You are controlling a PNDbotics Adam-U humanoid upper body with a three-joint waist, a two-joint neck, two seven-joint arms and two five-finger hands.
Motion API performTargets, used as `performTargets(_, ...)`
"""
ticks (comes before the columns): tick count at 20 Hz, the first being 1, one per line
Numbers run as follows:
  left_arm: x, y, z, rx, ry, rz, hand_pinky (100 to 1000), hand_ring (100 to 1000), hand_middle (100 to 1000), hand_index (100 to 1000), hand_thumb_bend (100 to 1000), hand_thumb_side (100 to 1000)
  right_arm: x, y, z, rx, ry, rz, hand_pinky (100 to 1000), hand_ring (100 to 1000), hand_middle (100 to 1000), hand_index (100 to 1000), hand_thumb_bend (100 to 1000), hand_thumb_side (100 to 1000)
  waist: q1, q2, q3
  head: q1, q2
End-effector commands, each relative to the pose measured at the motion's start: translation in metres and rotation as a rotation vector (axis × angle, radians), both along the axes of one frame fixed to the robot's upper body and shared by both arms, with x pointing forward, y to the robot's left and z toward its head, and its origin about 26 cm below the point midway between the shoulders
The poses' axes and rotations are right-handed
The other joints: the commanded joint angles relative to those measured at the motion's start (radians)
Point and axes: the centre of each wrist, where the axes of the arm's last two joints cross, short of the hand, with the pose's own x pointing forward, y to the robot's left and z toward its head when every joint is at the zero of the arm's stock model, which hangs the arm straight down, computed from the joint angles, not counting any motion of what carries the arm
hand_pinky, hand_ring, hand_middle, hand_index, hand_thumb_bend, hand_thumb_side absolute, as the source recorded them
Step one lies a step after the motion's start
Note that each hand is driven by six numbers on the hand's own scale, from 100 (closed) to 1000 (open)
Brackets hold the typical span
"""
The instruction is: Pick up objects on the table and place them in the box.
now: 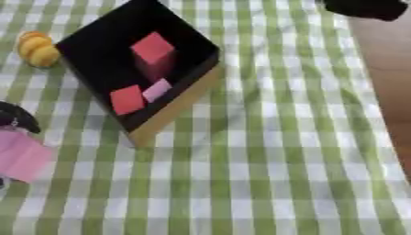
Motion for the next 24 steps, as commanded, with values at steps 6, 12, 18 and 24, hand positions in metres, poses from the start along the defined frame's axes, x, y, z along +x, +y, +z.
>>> performTargets(6,-0.001,0.006,0.012,0.070,-0.050,0.049,918,871,828,897,540,181,-0.005,-0.001,0.008,-0.009,-0.024,0.006,787,706,625,848,100,467,0.001,-0.015,0.000,-0.001,-0.011)
performTargets(12,0.012,0.009,0.002,0.073,-0.037,0.065,898,854,801,869,468,175,-0.005,-0.002,0.007,-0.002,-0.021,0.009,788,707,619,850,100,472,-0.001,-0.011,-0.006,0.003,-0.012)
performTargets(18,0.019,0.009,-0.004,0.086,-0.033,0.063,879,834,771,840,410,163,-0.005,-0.002,0.005,0.009,-0.015,0.013,787,705,616,850,100,479,0.001,-0.006,-0.008,0.007,-0.012)
performTargets(24,0.022,0.009,-0.007,0.093,-0.046,0.052,850,783,704,778,339,149,-0.005,-0.003,0.005,0.020,-0.015,0.013,787,704,613,850,100,482,0.001,-0.004,-0.011,0.017,-0.011)
